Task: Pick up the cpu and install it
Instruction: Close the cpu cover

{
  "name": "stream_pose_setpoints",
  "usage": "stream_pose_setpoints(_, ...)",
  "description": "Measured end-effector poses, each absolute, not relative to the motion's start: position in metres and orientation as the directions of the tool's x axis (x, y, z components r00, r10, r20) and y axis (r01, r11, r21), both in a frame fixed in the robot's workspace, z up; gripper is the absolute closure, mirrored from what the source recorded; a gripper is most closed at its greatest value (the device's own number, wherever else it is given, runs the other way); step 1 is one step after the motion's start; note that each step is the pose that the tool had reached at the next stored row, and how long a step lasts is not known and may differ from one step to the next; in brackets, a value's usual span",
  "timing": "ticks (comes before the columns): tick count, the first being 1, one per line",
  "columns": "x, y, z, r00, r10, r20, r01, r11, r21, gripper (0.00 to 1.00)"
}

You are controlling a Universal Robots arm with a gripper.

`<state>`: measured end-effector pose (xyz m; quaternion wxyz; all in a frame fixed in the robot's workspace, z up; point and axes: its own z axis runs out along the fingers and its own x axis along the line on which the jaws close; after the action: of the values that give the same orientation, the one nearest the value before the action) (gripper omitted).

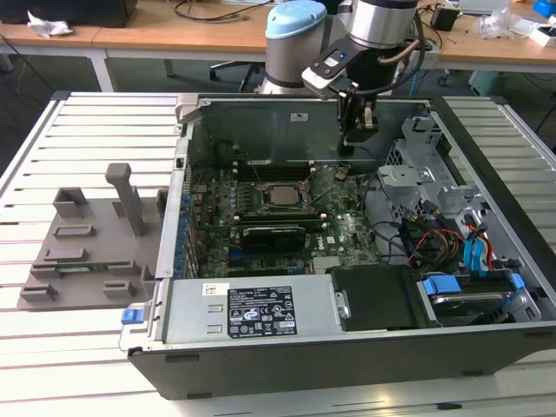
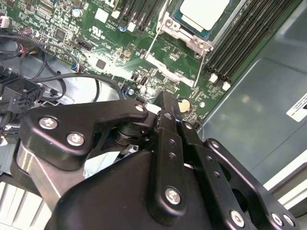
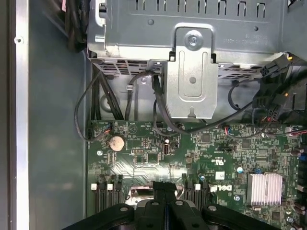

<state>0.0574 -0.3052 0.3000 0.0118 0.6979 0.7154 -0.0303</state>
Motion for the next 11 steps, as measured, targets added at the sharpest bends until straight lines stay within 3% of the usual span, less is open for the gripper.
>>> stream_pose_setpoints(11,0.0636,-0.3052,0.2949,-0.025,0.998,-0.059,0.999,0.024,-0.027,0.89)
